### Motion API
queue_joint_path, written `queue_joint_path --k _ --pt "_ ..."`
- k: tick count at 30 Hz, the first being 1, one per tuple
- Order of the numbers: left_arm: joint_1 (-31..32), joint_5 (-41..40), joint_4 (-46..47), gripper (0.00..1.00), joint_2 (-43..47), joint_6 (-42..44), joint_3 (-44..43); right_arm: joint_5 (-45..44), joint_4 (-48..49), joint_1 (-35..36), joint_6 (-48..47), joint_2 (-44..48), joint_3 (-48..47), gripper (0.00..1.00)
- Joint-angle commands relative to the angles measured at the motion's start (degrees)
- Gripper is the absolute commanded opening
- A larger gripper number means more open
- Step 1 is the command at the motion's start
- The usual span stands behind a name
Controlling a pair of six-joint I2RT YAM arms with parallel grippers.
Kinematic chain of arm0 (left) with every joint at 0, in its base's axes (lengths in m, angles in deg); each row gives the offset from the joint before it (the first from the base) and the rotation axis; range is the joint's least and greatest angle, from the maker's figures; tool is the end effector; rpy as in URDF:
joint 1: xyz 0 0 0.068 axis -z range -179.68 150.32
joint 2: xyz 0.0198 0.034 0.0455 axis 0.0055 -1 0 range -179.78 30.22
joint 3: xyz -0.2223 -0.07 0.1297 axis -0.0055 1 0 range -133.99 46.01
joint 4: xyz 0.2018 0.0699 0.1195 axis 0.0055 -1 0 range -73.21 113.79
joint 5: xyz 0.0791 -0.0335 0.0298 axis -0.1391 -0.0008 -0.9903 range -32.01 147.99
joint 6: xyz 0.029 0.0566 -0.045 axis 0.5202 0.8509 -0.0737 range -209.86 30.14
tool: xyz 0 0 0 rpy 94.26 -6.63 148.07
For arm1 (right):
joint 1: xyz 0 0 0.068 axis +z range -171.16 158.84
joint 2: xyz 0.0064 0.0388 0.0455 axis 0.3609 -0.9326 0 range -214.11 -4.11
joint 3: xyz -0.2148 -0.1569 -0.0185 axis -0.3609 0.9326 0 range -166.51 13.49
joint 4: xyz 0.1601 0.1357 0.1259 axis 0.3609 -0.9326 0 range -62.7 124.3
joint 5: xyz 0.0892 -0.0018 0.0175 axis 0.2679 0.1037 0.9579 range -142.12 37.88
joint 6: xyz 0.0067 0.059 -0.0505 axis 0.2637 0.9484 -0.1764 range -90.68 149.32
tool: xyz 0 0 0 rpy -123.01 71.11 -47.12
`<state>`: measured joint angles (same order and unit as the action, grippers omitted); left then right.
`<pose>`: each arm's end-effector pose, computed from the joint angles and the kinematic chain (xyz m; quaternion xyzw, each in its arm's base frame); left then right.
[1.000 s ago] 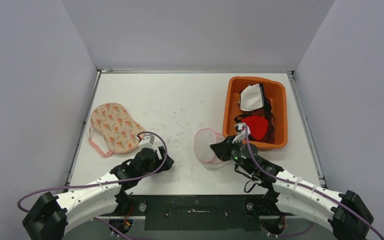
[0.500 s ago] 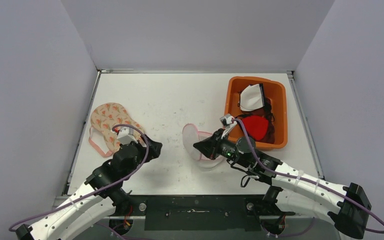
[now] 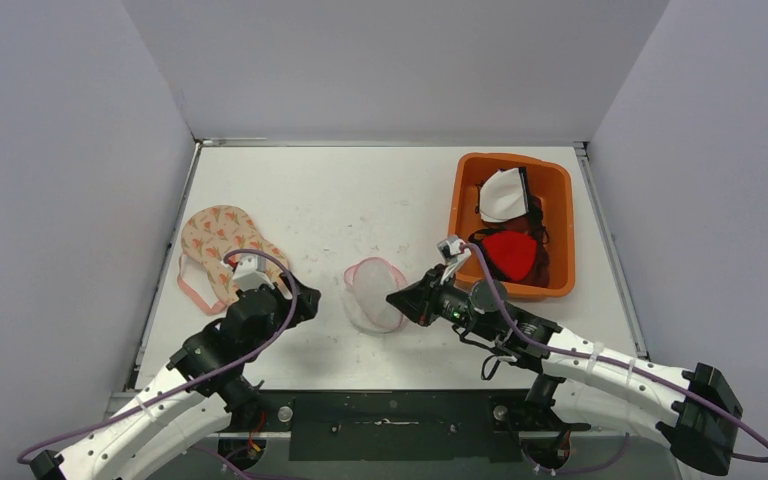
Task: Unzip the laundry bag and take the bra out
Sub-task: Close the laundry bag at the center of the board.
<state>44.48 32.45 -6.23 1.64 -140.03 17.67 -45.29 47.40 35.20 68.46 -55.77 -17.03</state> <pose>0.1181 -0.0748 0.2283 -0.1543 0.8387 -0.2260 0.4708 0.1222 0.1979 0.2701 -0.1514 0.7392 0.5148 0.4070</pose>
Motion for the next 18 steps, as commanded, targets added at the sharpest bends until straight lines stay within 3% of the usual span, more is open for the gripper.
queue_joint_path --k 1,5,18 --pt "-0.28 0.59 1.90 0.71 -0.78 0.43 -0.46 -0.86 5.85 -2.92 2.18 -0.95 4.43 0.05" --pt "-0.26 2.50 4.17 0.71 -1.98 0.84 0.40 3.71 11.97 -7.59 4.44 -3.95 7.28 0.05" --pt "-0.57 5.24 11.62 0.71 -11.00 1.48 4.37 18.01 25.34 -8.73 5.96 -10.64 5.61 0.05"
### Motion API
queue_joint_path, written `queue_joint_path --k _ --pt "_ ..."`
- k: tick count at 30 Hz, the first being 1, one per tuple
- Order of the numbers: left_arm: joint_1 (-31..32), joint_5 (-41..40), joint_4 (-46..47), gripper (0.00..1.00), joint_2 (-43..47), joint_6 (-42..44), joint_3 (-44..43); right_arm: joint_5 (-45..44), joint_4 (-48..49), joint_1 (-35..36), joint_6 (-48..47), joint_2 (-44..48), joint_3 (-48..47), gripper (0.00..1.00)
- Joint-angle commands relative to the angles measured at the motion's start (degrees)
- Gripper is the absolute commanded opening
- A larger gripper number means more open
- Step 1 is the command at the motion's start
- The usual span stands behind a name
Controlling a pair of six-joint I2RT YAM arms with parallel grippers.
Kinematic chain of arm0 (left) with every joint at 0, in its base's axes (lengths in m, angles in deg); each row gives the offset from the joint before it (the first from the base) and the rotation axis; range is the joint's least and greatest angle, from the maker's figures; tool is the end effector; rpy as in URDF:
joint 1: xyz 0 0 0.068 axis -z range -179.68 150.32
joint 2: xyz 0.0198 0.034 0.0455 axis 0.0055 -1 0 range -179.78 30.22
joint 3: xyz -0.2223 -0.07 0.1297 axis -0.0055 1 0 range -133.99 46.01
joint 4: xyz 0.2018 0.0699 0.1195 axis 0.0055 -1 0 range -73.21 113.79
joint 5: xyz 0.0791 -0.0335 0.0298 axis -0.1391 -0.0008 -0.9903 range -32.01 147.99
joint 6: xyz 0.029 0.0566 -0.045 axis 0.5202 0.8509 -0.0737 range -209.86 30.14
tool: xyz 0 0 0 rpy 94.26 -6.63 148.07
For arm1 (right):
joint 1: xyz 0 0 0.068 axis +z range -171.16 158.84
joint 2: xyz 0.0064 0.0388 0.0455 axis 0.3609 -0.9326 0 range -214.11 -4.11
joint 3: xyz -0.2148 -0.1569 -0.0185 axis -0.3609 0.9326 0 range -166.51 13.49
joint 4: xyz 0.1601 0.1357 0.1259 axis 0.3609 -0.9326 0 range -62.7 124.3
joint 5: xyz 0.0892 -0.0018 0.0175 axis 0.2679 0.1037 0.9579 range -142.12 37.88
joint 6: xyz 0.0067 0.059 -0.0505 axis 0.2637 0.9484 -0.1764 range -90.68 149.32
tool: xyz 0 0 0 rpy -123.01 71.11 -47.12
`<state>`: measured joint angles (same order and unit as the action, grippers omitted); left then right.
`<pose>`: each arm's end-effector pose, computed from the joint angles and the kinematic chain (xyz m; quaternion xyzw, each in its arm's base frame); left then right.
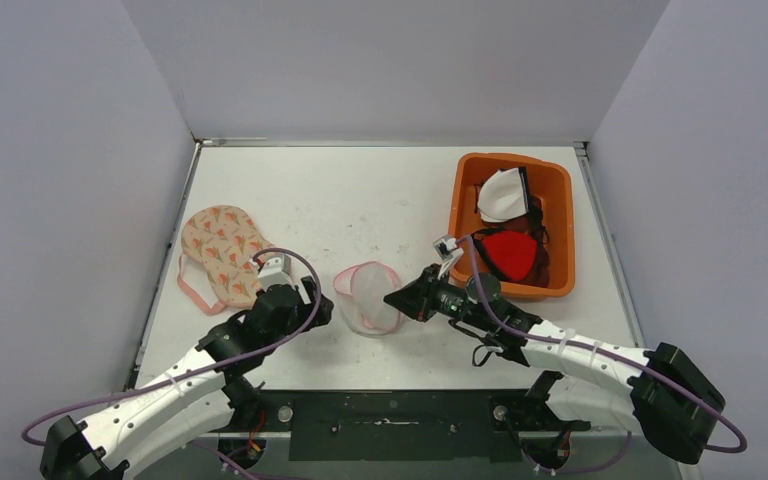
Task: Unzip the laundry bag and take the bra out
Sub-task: Close the laundry bag at the center of the board.
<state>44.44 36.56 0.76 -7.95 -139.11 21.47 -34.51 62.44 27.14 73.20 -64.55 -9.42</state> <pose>0.1327 -0.0948 0.1964 -0.1227 0.8734 -0.2070 0.4235 0.1481 0.1965 0.2245 -0.1280 0.7492 0.5414 0.3593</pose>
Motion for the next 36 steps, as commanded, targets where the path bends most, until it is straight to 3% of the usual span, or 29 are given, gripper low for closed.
queue_joint_path --k 1,7,14,29,32,36 --pt "-0.59 1.05 4.87 0.71 -1.68 0.56 0.95 8.64 11.39 -0.86 1.55 -2.59 -2.13 0.05" --pt "-1.43 1.12 6.05 0.71 -2.39 0.17 3.11 16.97 16.91 -2.38 3.17 -10.84 -3.55 0.05" --pt "-1.76 1.51 6.16 0.70 -1.13 0.27 4.08 20.96 22.16 -6.31 4.51 -20.10 -4.86 0.05" --pt "-1.87 4.57 11.51 0.70 -3.73 1.65 5.39 19.45 15.69 -11.36 -4.76 -26.93 -9.37 0.06" --pt "-1.94 5.12 12.19 0.71 -3.77 1.93 4.76 18.01 15.88 -13.11 -4.88 -27.34 -7.76 0.14" --pt "-1.86 6.16 14.09 0.71 -3.70 2.71 3.28 12.70 12.52 -13.49 -6.18 -25.72 -6.33 0.52"
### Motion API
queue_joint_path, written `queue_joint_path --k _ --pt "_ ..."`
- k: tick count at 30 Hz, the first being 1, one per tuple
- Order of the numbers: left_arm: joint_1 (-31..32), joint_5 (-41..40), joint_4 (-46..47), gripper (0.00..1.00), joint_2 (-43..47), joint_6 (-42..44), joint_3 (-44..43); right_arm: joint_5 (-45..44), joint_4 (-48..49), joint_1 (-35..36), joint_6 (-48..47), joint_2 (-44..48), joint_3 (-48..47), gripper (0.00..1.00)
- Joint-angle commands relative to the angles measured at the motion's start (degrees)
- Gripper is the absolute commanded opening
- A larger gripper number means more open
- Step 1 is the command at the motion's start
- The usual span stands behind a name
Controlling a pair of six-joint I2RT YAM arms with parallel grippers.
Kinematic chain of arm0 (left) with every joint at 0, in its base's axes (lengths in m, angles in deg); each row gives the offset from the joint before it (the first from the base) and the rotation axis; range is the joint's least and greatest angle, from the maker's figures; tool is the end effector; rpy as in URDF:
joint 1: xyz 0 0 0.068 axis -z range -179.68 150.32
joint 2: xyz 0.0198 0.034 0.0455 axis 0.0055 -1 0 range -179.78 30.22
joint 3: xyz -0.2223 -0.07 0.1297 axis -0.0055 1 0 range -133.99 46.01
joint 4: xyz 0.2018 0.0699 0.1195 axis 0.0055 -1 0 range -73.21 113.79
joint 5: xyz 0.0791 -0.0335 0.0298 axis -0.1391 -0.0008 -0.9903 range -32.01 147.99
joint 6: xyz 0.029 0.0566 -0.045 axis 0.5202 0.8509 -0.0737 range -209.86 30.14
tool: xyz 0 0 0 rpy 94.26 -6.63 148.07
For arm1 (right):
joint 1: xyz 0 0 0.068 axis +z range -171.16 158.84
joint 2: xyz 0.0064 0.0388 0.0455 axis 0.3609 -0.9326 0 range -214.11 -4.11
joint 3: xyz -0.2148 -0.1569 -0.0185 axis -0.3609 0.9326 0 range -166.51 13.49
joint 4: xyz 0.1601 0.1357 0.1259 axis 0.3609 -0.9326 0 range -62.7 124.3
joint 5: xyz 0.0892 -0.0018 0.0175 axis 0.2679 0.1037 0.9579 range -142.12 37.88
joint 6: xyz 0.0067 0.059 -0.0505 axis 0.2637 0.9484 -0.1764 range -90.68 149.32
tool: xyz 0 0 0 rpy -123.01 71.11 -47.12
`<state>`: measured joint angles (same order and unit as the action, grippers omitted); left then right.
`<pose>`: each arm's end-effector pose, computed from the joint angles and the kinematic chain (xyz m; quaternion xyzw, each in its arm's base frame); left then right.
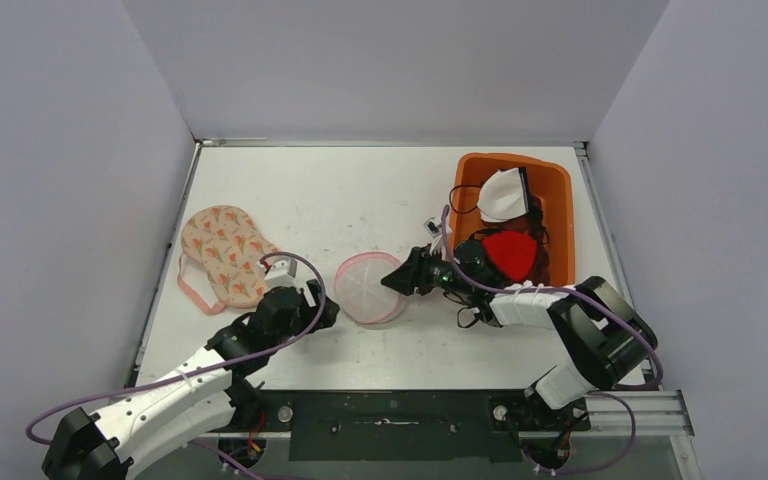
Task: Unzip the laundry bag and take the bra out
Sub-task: Close the laundry bag at the center of the board, then move the laundry bag to the center of the board.
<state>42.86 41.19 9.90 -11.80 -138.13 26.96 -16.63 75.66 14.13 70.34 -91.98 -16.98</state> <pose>0.1391 -0.1016 0.1700 -0.1095 0.8804 -0.2235 0.4037 0.2279 0.2087 0.1766 -0.1451 0.7690 0.5453 0.3002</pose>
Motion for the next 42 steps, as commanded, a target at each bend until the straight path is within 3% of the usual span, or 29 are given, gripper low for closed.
queue_joint_path --k 1,3,7,11,13,15,19,21,42 --pt "-0.31 1.65 5.01 0.71 -0.21 1.99 -2.68 -6.94 -1.85 -0.48 -3.72 2.79 1.53 0.58" --pt "-0.29 1.84 4.76 0.71 -0.94 2.33 -3.39 -10.66 -4.96 -0.29 -4.72 5.60 1.66 0.67" --pt "-0.30 1.68 4.28 0.71 -1.54 2.20 -3.38 -20.84 -14.70 1.61 -8.43 12.42 -0.25 0.74" --pt "-0.36 1.81 4.35 0.71 -0.78 1.38 -2.48 -40.76 -28.26 10.44 -15.58 18.73 -5.49 0.81" --pt "-0.40 1.98 4.60 0.71 -0.51 1.10 -2.11 -45.05 -31.77 14.60 -17.67 19.49 -7.88 0.82" --pt "-0.32 2.19 4.98 0.71 -0.50 0.84 -1.96 -43.69 -32.16 16.64 -18.31 18.76 -8.97 0.78" --pt "-0.31 3.17 5.60 0.71 -1.10 0.47 -2.45 -42.77 -31.92 19.77 -18.31 13.07 -10.61 0.47" --pt "-0.28 3.49 5.63 0.71 -1.22 0.23 -2.52 -42.98 -31.39 19.99 -17.73 10.07 -10.82 0.42" --pt "-0.37 3.50 3.21 0.71 2.16 -1.39 -0.77 -50.33 -28.50 19.91 -17.28 -7.86 -13.69 0.49"
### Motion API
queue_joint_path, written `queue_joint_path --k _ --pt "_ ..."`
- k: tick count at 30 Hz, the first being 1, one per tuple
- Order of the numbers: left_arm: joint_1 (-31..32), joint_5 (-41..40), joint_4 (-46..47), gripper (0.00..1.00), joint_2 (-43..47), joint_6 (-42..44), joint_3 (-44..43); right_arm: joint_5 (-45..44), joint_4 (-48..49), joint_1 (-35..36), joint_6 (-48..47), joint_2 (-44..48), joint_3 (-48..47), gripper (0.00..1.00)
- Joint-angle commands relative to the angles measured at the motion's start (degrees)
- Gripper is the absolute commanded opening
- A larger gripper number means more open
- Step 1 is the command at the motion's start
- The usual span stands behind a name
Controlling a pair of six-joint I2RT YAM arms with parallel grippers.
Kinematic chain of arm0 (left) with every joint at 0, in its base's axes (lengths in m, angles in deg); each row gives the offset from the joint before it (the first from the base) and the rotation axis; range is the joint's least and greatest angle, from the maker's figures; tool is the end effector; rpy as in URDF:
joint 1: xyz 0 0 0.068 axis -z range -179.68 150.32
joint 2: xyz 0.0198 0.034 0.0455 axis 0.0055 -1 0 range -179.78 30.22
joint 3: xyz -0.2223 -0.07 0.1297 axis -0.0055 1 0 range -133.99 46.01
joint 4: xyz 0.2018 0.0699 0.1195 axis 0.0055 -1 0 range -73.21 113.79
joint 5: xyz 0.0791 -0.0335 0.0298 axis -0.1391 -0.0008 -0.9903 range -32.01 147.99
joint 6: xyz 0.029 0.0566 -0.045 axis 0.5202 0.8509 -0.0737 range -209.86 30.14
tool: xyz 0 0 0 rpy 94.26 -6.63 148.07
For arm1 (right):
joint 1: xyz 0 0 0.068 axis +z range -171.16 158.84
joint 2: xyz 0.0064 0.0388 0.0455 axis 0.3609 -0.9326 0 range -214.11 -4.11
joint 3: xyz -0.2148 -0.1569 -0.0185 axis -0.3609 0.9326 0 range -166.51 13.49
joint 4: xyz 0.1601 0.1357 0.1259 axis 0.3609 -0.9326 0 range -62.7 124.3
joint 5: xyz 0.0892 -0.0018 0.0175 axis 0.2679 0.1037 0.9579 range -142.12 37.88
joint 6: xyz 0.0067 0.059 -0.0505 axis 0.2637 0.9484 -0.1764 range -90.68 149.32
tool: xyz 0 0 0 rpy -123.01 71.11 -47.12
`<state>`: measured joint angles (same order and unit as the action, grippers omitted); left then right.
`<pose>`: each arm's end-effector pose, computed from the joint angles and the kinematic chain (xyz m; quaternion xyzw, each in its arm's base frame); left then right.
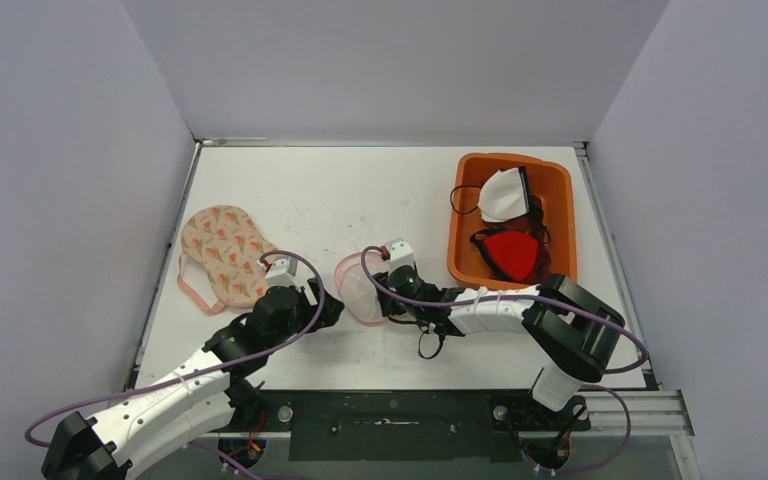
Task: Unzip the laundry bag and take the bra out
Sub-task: Move the laundry bag to the center of the board.
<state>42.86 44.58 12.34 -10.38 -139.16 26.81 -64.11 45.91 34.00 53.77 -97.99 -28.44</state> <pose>0.1387 -0.1064 0.1789 -0.1072 0.8673 -0.2700 0.4041 0.2003 0.2635 0.1386 -0.1967 0.8820 0.1945 0.3816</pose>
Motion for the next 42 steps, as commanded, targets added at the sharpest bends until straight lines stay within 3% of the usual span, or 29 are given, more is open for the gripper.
queue_joint_path --k 1,15,24,33,36,42 --pt "-0.40 -0.06 0.58 0.71 1.14 -0.36 -0.59 -2.91 1.36 0.04 -0.77 -2.29 -2.52 0.49" --pt "-0.45 -0.42 -2.85 0.71 3.98 -0.73 -0.95 -9.50 0.31 -4.78 1.66 -13.65 -14.35 0.51" --pt "-0.79 -4.17 -14.72 0.71 11.01 0.24 -5.65 -9.71 -3.86 -11.85 1.80 -28.71 -33.95 0.51" --pt "-1.26 -15.05 -23.02 0.76 13.76 -3.46 -10.39 -7.94 -11.25 -17.26 2.02 -39.53 -51.42 0.52" --pt "-1.32 -19.21 -26.33 0.83 14.37 -6.93 -11.00 -6.67 -11.08 -17.28 1.75 -38.69 -51.98 0.58" --pt "-1.45 -21.22 -28.46 0.85 15.90 -9.29 -11.56 -1.74 -10.12 -15.95 2.86 -29.90 -48.76 0.77"
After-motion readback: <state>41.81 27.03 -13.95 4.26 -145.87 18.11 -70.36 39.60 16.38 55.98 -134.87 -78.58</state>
